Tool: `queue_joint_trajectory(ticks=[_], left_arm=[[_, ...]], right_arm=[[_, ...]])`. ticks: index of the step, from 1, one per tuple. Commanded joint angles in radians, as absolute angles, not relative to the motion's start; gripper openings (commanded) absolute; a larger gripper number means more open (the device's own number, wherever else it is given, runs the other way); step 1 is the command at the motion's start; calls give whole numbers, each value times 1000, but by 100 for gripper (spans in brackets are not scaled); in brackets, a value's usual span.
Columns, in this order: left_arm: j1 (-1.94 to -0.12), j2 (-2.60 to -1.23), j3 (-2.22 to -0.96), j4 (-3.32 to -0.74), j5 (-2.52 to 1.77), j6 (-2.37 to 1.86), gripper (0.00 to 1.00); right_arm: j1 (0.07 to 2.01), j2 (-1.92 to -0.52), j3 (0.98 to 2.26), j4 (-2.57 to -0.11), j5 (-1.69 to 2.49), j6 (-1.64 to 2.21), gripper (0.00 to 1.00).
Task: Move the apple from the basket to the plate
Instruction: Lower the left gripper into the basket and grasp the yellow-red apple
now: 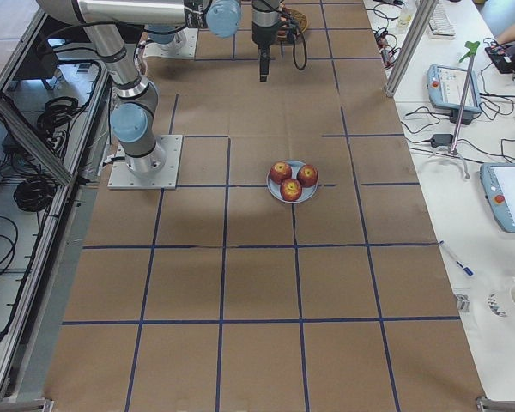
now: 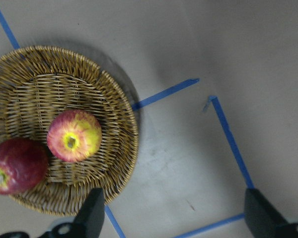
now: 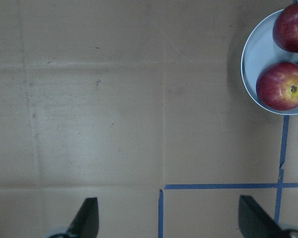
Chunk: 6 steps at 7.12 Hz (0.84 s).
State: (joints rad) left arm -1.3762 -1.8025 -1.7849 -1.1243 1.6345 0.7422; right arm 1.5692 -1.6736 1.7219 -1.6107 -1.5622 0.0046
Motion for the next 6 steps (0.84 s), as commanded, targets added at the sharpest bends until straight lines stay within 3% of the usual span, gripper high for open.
queue_joint_trajectory(ticks=[1,2,6], left_arm=[[-1309,-1894,-1789,-1039,1591,847,98],[-1281,-1905,-1790,-1042,1601,883,93],[-1236,-1963,-1838,-956,1598,931,98]], right_arm=[[1568,-1674,1721,-1611,-1563,5,100],[1568,-1674,1721,-1611,-1563,5,100],[1569,-1674,1721,-1611,-1562,5,100]])
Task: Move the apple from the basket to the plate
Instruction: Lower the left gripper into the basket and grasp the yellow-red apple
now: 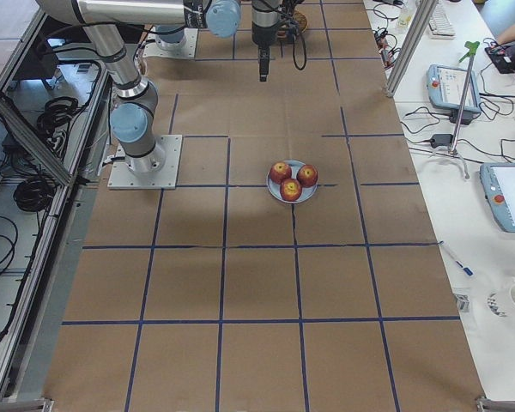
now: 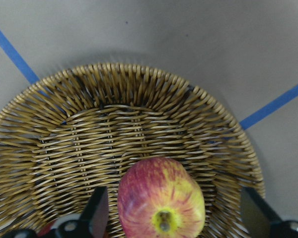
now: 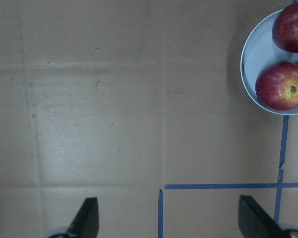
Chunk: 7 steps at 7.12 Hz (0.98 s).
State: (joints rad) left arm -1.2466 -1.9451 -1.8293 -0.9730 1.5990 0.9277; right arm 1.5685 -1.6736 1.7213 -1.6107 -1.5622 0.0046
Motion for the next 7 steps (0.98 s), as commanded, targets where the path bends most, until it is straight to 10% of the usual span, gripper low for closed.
queue_joint_trajectory(ticks=[1,4,6,7], left_arm=[[-1238,-1962,-1864,-959,1597,927,98],[-1236,-1959,-1919,-931,1601,922,98],[-1236,-1953,-1908,-925,1600,919,67],[-1236,-1948,-1908,-923,1600,922,28]], right_arm=[[1568,-1674,1721,-1611,-1563,5,100],[1566,-1674,1721,-1611,-1563,3,100],[1566,-1669,1726,-1626,-1563,3,100],[1566,-1670,1726,-1632,-1562,3,100]])
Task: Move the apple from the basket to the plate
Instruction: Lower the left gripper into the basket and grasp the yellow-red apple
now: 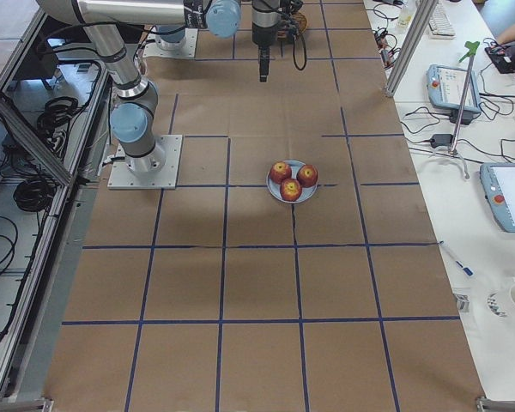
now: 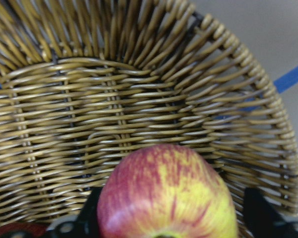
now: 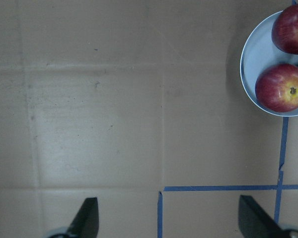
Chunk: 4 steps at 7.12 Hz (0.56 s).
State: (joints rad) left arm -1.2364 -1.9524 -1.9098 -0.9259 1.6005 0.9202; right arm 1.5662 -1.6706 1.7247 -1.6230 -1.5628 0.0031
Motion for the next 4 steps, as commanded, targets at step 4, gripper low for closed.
queue_joint_trajectory(ticks=[4], left_arm=[[-1401,-1855,-1872,-928,1594,653,21]], right_arm=[[1569,-1674,1727,-1631,-1562,5,100]])
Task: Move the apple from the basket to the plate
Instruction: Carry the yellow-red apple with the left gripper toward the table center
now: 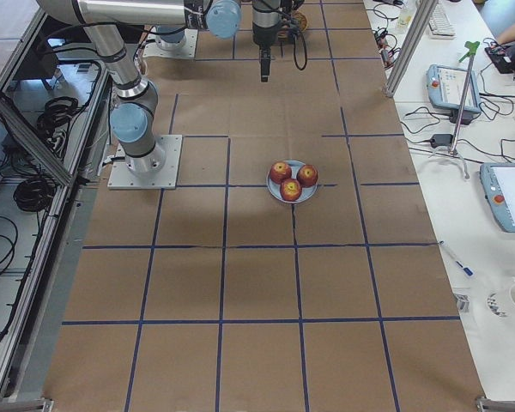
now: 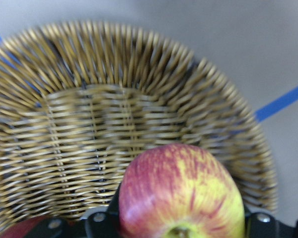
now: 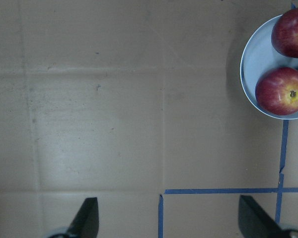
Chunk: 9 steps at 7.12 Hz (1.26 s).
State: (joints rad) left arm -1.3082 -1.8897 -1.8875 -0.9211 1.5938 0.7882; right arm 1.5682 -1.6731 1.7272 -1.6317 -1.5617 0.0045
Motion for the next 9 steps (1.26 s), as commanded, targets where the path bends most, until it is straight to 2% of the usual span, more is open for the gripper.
queue_joint_trajectory(ticks=[1,3,5,6,9], left_arm=[[-1524,-1858,-1856,-928,1591,488,21],[-1723,-1917,-1765,-934,1592,144,23],[-1891,-2032,-1677,-931,1585,-86,24],[-1928,-2077,-1617,-933,1591,-106,26],[-1951,-2118,-1612,-933,1585,-109,26]], right_arm=[[1569,-1672,1727,-1631,-1562,5,100],[1568,-1672,1729,-1631,-1562,5,100],[1569,-1671,1729,-1631,-1562,5,100],[1568,-1671,1729,-1631,-1562,3,100],[1568,-1671,1727,-1632,-1562,3,100]])
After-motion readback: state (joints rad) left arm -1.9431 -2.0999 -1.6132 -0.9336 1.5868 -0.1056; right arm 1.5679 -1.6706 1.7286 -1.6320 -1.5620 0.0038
